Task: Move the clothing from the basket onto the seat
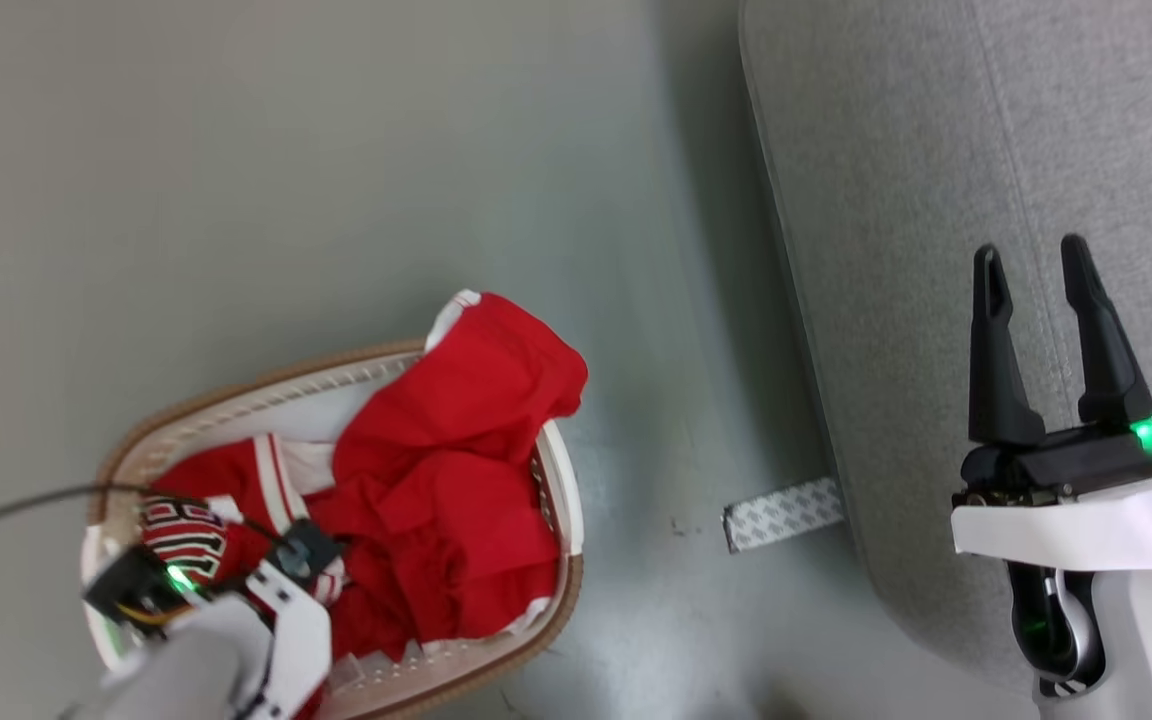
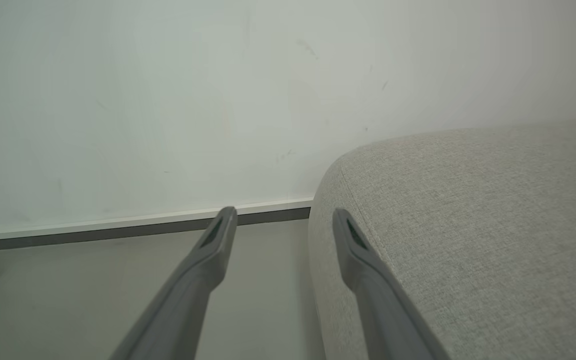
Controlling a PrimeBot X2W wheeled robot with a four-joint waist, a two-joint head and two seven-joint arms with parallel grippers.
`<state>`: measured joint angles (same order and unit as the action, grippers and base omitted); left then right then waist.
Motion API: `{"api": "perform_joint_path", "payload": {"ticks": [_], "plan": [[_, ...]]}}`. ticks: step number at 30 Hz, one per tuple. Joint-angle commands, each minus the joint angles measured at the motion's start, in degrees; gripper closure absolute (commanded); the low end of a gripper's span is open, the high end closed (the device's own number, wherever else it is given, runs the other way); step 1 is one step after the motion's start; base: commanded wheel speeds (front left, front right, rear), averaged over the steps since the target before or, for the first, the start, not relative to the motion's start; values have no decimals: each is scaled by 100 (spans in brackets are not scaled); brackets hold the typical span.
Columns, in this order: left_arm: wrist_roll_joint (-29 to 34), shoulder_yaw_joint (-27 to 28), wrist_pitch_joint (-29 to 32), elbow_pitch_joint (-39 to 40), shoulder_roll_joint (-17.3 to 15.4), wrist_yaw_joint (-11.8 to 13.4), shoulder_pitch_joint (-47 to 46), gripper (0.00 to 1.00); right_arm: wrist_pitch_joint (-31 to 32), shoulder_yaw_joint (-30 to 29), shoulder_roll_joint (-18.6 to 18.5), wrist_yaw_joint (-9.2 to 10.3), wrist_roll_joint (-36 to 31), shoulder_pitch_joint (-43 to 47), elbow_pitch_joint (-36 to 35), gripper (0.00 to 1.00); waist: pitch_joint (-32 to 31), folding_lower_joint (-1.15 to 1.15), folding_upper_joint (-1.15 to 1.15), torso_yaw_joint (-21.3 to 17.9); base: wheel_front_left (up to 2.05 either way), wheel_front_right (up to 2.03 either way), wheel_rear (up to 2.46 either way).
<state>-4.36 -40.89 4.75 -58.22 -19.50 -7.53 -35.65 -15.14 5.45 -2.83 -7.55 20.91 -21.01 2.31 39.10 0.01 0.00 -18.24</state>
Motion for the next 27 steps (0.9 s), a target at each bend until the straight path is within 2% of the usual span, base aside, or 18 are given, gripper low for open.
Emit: {"api": "perform_joint_path", "payload": {"ticks": [1,12,13,15,16,22,27], "plan": [[112,-87,71,-130,-112,12,-213,0,-2,13,-12,12,84,-142,-61,0,268,-1,0,-117,0,0,0],[410,-1174,468,-595,-121,12,-780,0,-2,156,-12,12,254,-379,-37,0,652,-1,0,-231,0,0,0],[421,-1267,489,-640,-116,12,-809,4,-2,167,-13,12,265,-392,-27,0,662,-1,0,-239,0,0,0],[434,-1458,525,-732,-108,12,-854,59,-2,172,-13,12,282,-398,-16,0,665,-1,0,-251,0,0,0],[395,-1519,501,-760,-102,12,-869,100,-2,158,-13,12,285,-398,-18,0,655,-1,0,-253,0,0,0],[80,-1751,175,-807,42,12,-771,100,-2,101,-12,12,212,-295,48,0,305,-1,0,-198,0,0,0],[-319,-1687,-142,-814,298,12,-535,100,-2,35,-14,12,74,-142,152,0,-345,-1,0,-37,0,0,0]]}}
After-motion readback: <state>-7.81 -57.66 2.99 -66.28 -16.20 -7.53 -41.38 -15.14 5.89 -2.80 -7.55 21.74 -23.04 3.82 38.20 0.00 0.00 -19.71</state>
